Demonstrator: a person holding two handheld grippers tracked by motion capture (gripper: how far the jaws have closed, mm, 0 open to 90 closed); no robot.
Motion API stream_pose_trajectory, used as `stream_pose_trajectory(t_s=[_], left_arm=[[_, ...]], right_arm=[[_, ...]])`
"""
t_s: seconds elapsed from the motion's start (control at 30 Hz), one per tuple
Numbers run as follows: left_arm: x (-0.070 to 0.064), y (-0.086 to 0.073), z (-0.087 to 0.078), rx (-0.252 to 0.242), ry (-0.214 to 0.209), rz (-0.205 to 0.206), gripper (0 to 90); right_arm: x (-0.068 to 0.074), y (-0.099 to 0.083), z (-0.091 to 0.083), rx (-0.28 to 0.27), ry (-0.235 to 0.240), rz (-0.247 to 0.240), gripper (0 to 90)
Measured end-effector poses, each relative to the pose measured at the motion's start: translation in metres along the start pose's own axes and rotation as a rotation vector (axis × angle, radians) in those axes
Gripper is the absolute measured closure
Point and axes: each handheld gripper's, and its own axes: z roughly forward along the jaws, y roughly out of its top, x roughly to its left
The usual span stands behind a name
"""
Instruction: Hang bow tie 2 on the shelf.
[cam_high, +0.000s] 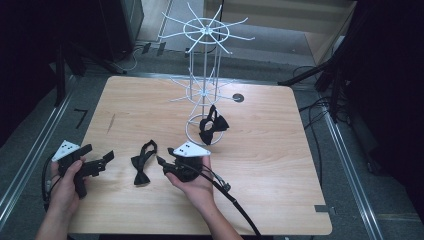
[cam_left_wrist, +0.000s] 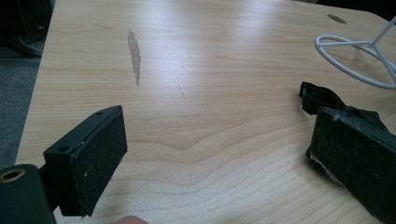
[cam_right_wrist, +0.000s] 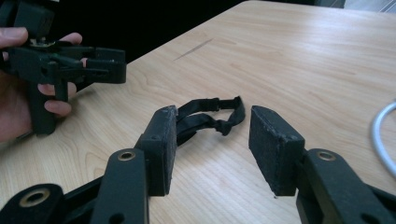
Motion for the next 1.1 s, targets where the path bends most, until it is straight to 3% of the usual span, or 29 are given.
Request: stream_pose_trajectory(t_s=[1.1], left_arm=[[-0.001,0.0,0.001,0.008,0.001,0.01,4.2]], right_arm=[[0.025,-0.017,0.047,0.097,0.049,0.028,51.1]])
